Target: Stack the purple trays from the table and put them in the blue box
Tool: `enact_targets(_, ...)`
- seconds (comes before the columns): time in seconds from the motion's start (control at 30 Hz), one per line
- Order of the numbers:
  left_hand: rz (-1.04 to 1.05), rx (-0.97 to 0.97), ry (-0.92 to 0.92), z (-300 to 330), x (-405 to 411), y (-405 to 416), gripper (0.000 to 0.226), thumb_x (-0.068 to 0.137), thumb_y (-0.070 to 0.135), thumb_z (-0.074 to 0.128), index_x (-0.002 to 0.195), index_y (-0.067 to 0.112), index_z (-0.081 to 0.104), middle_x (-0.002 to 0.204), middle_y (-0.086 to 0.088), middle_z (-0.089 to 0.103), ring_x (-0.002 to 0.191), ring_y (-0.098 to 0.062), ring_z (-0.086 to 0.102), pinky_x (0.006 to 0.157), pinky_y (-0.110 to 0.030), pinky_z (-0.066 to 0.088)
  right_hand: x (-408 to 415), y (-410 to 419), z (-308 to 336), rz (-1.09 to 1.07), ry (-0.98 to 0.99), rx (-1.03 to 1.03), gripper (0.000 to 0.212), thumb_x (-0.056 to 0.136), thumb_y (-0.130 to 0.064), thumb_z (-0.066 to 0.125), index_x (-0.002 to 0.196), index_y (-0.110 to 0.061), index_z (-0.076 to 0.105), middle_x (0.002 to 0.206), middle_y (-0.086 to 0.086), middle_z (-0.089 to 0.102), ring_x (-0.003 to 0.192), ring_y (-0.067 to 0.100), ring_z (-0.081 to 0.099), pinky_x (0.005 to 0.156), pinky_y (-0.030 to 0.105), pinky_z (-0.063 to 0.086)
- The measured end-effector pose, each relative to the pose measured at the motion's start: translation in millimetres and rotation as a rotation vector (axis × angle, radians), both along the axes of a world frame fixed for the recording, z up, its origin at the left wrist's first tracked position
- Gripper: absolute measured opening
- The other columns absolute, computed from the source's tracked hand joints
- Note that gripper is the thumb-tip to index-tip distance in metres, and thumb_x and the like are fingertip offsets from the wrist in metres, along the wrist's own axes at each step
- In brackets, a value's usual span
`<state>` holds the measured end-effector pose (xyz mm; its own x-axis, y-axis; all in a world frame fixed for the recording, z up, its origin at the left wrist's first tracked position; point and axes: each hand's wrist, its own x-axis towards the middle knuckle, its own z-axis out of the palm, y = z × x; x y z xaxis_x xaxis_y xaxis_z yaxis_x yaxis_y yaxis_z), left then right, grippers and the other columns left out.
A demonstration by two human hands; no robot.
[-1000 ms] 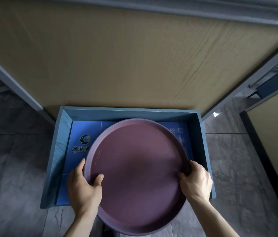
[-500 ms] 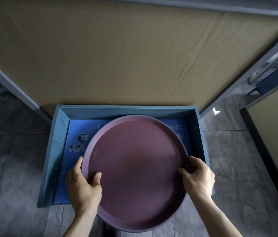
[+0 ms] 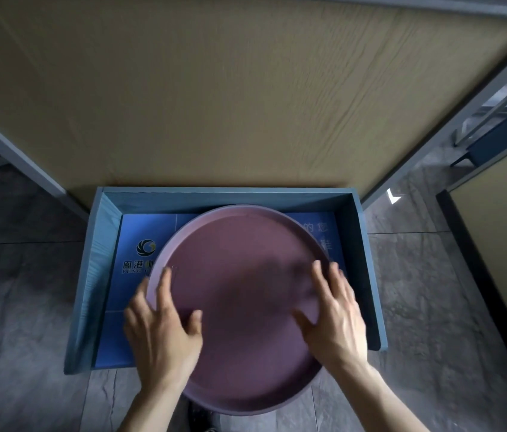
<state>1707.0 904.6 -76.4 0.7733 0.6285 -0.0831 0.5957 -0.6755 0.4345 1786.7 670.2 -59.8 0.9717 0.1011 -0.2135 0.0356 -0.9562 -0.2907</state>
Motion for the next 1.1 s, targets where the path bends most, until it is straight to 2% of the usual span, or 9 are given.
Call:
enact_targets(0.1,-0.249,0.043,0.094,2,1,-18,0.105,0.058,0.064,0.076,0.150,0.037,0.034,0.161,-0.013,0.022,0.142,-0.040,0.026,0.110,-0.056,0.028,-8,6,-6,0.269,0.157,-0.039,0.118,0.066,-0.073,0.071,0.159,-0.042,0.007,0.170,0.002,-0.008,0.157,0.024,-0.010,0.127,0.043,0.014)
enact_targets(0.2,-0.391,0.007,0.209,-10,-3,-28,0.121,0.049,0.084,0.063,0.153,0.048,0.014,0.167,-0.007,0.004,0.152,-0.036,0.006,0.121,-0.054,0.016,-11,7,-11,0.308,0.200,-0.068,0.133,0.056,-0.081,0.070,0.159,-0.043,-0.005,0.167,0.004,-0.024,0.153,0.025,-0.025,0.128,0.044,0.008)
enact_targets(0.27,-0.429,0.028,0.233,-16,-5,-29,0.126,0.045,0.088,0.059,0.154,0.049,0.010,0.168,-0.007,-0.002,0.153,-0.036,-0.001,0.122,-0.054,0.012,-11,7,-12,0.306,0.208,-0.084,0.135,0.055,-0.081,0.071,0.158,-0.043,-0.010,0.166,0.004,-0.027,0.153,0.026,-0.027,0.128,0.045,0.008)
enact_targets(0.57,-0.406,0.063,0.247,-13,2,-33,0.126,0.043,0.083,0.069,0.153,0.048,0.018,0.168,-0.008,0.006,0.152,-0.037,0.004,0.122,-0.052,0.015,-10,10,-15,0.281,0.188,-0.063,0.137,0.054,-0.076,0.077,0.158,-0.044,-0.006,0.167,0.004,-0.025,0.154,0.027,-0.023,0.128,0.046,0.011)
enact_targets(0.67,-0.415,0.053,0.275,-8,4,-34,0.124,0.047,0.082,0.069,0.153,0.048,0.013,0.168,-0.008,0.000,0.152,-0.037,0.000,0.122,-0.051,0.012,-9,11,-14,0.288,0.196,-0.085,0.136,0.056,-0.077,0.075,0.157,-0.044,-0.009,0.167,0.004,-0.025,0.154,0.027,-0.023,0.128,0.046,0.009)
enact_targets(0.77,-0.439,0.026,0.310,1,6,-33,0.122,0.054,0.080,0.068,0.154,0.047,0.005,0.167,-0.009,-0.008,0.152,-0.037,-0.006,0.123,-0.050,0.007,-9,11,-7,0.303,0.214,-0.128,0.134,0.058,-0.080,0.071,0.157,-0.043,-0.011,0.167,0.006,-0.024,0.154,0.028,-0.022,0.127,0.049,-0.001)
enact_targets(0.87,-0.494,0.019,0.385,15,8,-27,0.115,0.063,0.078,0.063,0.153,0.048,-0.001,0.166,-0.005,-0.013,0.152,-0.033,-0.009,0.122,-0.050,0.009,-6,13,5,0.323,0.261,-0.187,0.128,0.063,-0.078,0.069,0.158,-0.041,-0.009,0.168,0.007,-0.022,0.155,0.031,-0.019,0.126,0.053,-0.004)
enact_targets(0.97,-0.502,0.011,0.399,33,10,-19,0.105,0.068,0.079,0.056,0.154,0.045,0.005,0.167,-0.003,0.003,0.153,-0.028,0.005,0.122,-0.047,0.014,1,16,25,0.261,0.302,-0.127,0.114,0.070,-0.077,0.065,0.159,-0.040,0.004,0.170,0.006,-0.014,0.157,0.032,-0.008,0.127,0.052,0.004)
enact_targets(1.1,-0.528,0.046,0.349,67,13,-22,0.098,0.075,0.074,0.056,0.156,0.037,0.014,0.164,-0.002,0.022,0.150,-0.024,0.018,0.121,-0.039,0.016,3,13,61,0.224,0.273,-0.091,0.109,0.072,-0.080,0.060,0.159,-0.039,0.008,0.171,0.005,-0.005,0.157,0.028,0.000,0.126,0.052,0.009)
